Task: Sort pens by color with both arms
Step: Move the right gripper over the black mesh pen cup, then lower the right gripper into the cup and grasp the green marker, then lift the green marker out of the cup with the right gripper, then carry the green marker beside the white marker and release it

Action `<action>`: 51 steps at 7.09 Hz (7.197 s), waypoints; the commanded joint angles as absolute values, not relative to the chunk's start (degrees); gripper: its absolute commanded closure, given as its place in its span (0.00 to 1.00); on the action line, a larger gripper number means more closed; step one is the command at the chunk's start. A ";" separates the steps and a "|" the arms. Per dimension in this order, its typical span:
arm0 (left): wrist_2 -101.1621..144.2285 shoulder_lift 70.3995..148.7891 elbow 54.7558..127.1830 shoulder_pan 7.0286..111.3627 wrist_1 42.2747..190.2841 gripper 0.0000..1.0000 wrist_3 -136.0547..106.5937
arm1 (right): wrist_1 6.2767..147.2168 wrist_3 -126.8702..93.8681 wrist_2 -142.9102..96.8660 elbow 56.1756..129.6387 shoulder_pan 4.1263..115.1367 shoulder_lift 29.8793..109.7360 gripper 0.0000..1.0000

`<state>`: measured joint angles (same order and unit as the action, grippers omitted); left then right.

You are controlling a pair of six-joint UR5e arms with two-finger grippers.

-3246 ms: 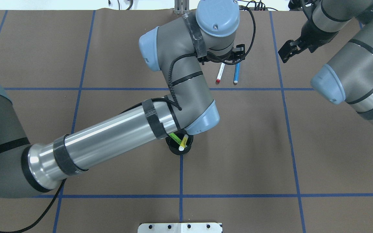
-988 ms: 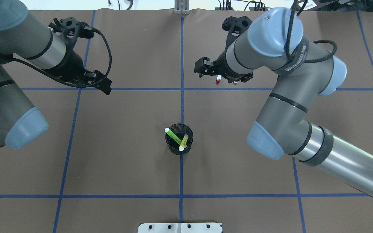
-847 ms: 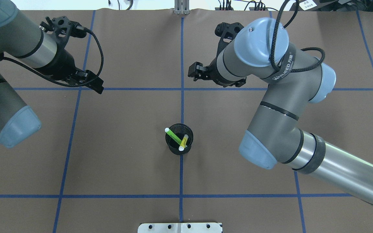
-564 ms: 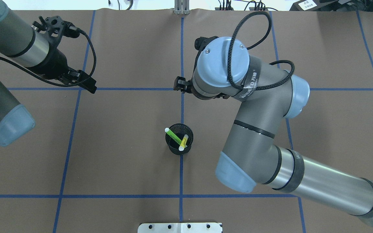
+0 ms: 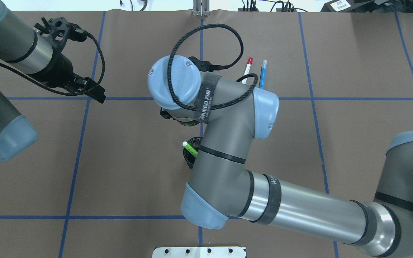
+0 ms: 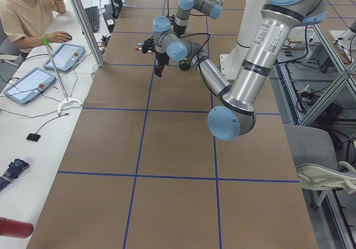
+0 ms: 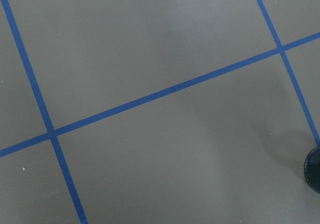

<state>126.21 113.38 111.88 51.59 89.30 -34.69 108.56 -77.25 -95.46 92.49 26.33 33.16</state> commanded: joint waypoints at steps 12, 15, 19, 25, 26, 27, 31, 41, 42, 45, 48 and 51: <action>126.21 113.55 111.88 51.33 89.56 0.01 -35.24 | 115.84 -65.83 -108.62 72.78 27.77 22.24 0.46; 126.12 113.55 111.80 51.33 89.56 0.01 -35.42 | 118.55 -65.65 -109.95 71.03 27.69 20.93 0.51; 126.21 113.55 111.80 51.33 89.56 0.01 -35.42 | 118.56 -65.65 -110.39 70.14 27.33 21.09 0.53; 126.12 113.55 111.80 51.24 89.56 0.01 -35.42 | 119.61 -65.57 -110.30 70.05 26.46 21.36 0.82; 126.12 113.55 111.80 51.24 89.56 0.01 -35.42 | 119.62 -65.57 -110.30 70.05 26.46 21.27 0.93; 126.12 113.55 111.80 51.24 89.56 0.01 -35.42 | 119.62 -65.57 -110.30 70.05 26.46 21.18 1.00; 126.12 113.64 111.80 51.15 89.56 0.01 -35.59 | 122.07 -63.11 -109.60 72.41 26.89 21.18 1.00; 126.12 113.82 111.80 50.89 90.26 0.01 -37.00 | 122.35 -63.98 -95.14 90.78 33.13 22.76 1.00; 126.12 113.82 111.80 50.89 90.26 0.01 -37.00 | 119.73 -64.25 -91.44 90.88 33.22 23.29 1.00; 126.12 113.82 111.80 50.89 90.26 0.01 -37.00 | 101.20 -64.25 -86.08 90.09 34.89 31.88 1.00; 126.21 113.91 111.71 50.89 90.26 0.01 -37.26 | 84.54 -64.68 -71.07 74.95 33.32 32.34 1.00; 126.21 113.91 111.18 50.71 91.05 0.01 -38.06 | 80.86 -71.80 -57.86 67.16 32.34 31.90 1.00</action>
